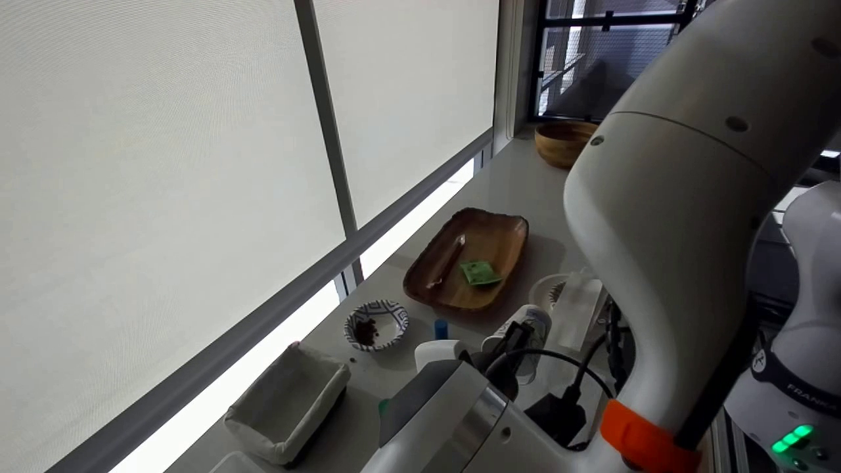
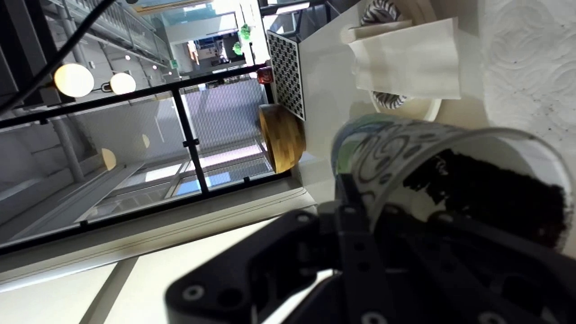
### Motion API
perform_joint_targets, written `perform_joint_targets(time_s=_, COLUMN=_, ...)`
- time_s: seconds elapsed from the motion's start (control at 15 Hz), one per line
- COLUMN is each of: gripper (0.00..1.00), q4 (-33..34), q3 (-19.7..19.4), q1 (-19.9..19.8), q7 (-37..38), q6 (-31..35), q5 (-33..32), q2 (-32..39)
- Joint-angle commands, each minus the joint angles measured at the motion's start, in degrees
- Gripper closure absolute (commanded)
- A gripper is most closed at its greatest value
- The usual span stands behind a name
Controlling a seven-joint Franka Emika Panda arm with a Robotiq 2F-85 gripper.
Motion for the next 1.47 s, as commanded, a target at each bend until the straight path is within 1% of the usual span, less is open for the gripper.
perform_joint_targets(time_s=0.0, gripper=0.99, q4=-11.40, q3=2.87, q1=-4.13, q7=3.95, q6=11.21, q5=1.51, q2=-8.68)
perform_joint_targets(time_s=0.2, gripper=0.99, q4=-17.36, q3=4.18, q1=-7.12, q7=4.45, q6=19.77, q5=1.52, q2=-13.22)
perform_joint_targets(time_s=0.33, gripper=0.99, q4=-20.59, q3=4.97, q1=-8.84, q7=3.95, q6=24.27, q5=1.14, q2=-15.96)
perform_joint_targets(time_s=0.6, gripper=0.99, q4=-26.00, q3=6.10, q1=-11.95, q7=3.58, q6=32.27, q5=1.69, q2=-21.11)
perform_joint_targets(time_s=0.87, gripper=0.99, q4=-30.33, q3=6.30, q1=-14.13, q7=3.09, q6=39.47, q5=2.65, q2=-25.24)
perform_joint_targets(time_s=1.07, gripper=0.99, q4=-33.06, q3=6.32, q1=-15.01, q7=2.94, q6=42.67, q5=3.25, q2=-28.08)
perform_joint_targets(time_s=1.13, gripper=0.99, q4=-29.41, q3=6.14, q1=-14.52, q7=2.95, q6=39.60, q5=1.60, q2=-24.39)
perform_joint_targets(time_s=1.2, gripper=0.98, q4=-29.83, q3=6.17, q1=-14.72, q7=2.86, q6=39.84, q5=1.55, q2=-24.94)
perform_joint_targets(time_s=1.4, gripper=0.98, q4=-29.64, q3=6.15, q1=-14.75, q7=2.83, q6=39.83, q5=1.53, q2=-24.78)
